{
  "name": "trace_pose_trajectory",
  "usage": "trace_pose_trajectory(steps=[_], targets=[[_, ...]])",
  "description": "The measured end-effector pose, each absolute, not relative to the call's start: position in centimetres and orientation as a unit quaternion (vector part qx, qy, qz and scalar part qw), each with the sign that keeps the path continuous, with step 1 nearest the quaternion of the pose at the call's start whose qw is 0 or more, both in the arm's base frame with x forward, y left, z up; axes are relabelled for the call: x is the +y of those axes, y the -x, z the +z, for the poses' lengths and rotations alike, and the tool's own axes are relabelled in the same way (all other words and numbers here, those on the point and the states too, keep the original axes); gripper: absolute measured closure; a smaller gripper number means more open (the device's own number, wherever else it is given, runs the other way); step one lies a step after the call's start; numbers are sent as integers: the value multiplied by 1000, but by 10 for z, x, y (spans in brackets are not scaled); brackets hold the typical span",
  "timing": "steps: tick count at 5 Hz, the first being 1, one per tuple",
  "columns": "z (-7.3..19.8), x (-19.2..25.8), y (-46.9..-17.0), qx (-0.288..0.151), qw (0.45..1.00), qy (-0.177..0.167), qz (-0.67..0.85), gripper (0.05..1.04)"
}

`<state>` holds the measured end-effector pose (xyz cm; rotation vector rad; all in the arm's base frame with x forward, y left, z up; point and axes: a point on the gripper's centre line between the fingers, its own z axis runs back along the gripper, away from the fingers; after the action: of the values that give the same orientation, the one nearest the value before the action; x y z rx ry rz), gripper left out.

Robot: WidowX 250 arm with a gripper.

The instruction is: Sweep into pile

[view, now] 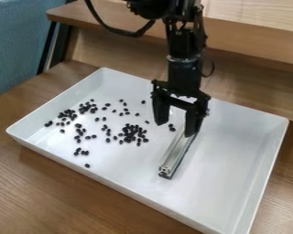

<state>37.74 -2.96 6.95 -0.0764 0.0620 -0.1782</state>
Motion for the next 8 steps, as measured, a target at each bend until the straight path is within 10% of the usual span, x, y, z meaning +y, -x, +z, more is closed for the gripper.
trace_pose_trajectory(steps=[6,7,8], targets=[[35,-46,-362,21,999,25,-3,83],[31,-45,-368,28,999,17,-4,130],[30,-44,-374,9,1000,13,-15,408]])
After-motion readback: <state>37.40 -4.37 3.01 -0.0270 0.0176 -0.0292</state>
